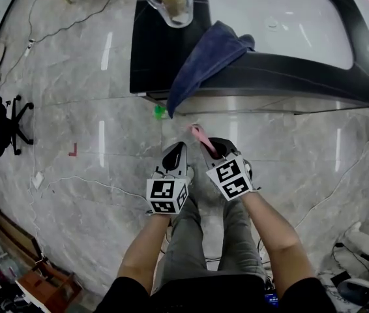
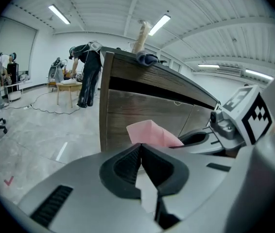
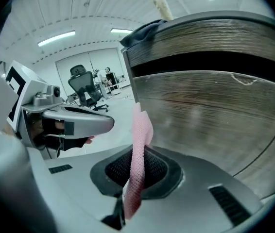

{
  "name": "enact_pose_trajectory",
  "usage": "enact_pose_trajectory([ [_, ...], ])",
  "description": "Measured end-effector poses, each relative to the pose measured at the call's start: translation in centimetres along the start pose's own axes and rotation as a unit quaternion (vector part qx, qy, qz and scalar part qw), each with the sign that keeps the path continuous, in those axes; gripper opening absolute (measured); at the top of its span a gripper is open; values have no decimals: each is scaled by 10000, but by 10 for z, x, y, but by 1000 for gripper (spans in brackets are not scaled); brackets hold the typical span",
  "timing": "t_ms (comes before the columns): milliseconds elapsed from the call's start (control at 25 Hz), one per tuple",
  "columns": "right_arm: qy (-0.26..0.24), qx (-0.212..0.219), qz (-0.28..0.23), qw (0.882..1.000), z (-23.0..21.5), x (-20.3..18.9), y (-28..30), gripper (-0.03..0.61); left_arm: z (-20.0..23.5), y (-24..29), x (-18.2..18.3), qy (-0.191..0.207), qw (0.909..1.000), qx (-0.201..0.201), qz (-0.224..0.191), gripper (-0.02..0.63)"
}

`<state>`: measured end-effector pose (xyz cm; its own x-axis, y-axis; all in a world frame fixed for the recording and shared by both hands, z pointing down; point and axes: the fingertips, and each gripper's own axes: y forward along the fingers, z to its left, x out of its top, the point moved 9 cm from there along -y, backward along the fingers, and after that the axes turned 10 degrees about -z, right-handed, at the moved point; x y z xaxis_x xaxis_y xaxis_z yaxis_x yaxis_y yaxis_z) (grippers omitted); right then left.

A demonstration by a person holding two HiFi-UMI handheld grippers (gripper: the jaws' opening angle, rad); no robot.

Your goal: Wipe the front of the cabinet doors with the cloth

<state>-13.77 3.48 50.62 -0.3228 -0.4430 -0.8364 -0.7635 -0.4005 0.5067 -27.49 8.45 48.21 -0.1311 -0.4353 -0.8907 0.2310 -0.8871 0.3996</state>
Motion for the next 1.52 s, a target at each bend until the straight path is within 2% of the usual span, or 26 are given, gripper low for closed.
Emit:
enact_pose_trajectory([
  [440,-230,10,16,9997,14,12,65,41,57,3,-4,-4,10000,59,-7,11],
  [760,-160,-206,-11,9997,-5,14,87,41,67,16,-1,-203,9998,-34,-32,9],
  [1120,-85,-530,-109,9985,-42,8,57,41,34,34,-3,-44,9994,-338,64,11],
  [1520,70,-1091,-72,9940,-105,-23,-12,41,-44,66,-7,101,9949,-992,180,9],
])
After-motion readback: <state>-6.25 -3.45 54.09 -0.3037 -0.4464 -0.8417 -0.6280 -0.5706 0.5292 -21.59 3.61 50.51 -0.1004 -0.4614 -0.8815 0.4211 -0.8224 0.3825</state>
